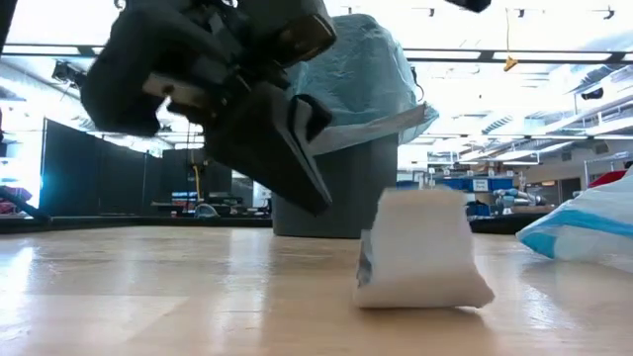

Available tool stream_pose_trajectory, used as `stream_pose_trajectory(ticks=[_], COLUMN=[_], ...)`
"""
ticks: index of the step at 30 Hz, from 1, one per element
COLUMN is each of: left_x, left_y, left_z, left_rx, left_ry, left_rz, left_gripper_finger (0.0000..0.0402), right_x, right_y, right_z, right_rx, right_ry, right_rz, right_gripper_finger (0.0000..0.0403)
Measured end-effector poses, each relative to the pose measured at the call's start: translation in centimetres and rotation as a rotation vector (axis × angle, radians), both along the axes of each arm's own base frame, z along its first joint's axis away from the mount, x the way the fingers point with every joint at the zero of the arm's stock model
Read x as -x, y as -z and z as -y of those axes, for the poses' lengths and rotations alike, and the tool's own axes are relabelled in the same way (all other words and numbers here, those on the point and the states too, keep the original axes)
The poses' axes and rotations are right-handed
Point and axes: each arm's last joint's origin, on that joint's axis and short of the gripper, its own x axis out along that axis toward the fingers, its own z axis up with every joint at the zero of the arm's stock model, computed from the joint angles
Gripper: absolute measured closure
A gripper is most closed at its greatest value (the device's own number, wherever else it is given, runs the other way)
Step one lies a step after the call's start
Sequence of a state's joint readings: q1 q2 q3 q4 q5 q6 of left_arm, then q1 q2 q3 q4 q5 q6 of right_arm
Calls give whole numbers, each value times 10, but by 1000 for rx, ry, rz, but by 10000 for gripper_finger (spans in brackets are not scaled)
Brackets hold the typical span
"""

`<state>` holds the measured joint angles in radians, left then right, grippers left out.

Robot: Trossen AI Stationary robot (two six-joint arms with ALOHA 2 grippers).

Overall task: Place trash/remove bag and relplace
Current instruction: Put the plastic wrapper into the trash bin

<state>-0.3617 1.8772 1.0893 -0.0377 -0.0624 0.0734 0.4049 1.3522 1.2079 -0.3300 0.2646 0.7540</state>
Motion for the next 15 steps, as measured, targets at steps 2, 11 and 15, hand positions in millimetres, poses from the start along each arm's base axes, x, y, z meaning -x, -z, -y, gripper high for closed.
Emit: stream_pose_trajectory(ticks=[2, 11, 15], left_x=[5, 27, 39], left_y=[-6, -34, -50], left_z=[-2, -10, -14], left_rx=[-2, -14, -10], left_ry=[-8, -27, -34], left_rz=[-32, -116, -132], left_gripper_finger=[395, 393, 393], right_x=[-12, -56, -68], right_y=[17, 87, 107], right_z=[-10, -46, -59], right_rx=[-21, -67, -115], right_ry=[-32, -104, -140], right_rz=[-60, -187, -203], right_gripper_finger=[254, 255, 255])
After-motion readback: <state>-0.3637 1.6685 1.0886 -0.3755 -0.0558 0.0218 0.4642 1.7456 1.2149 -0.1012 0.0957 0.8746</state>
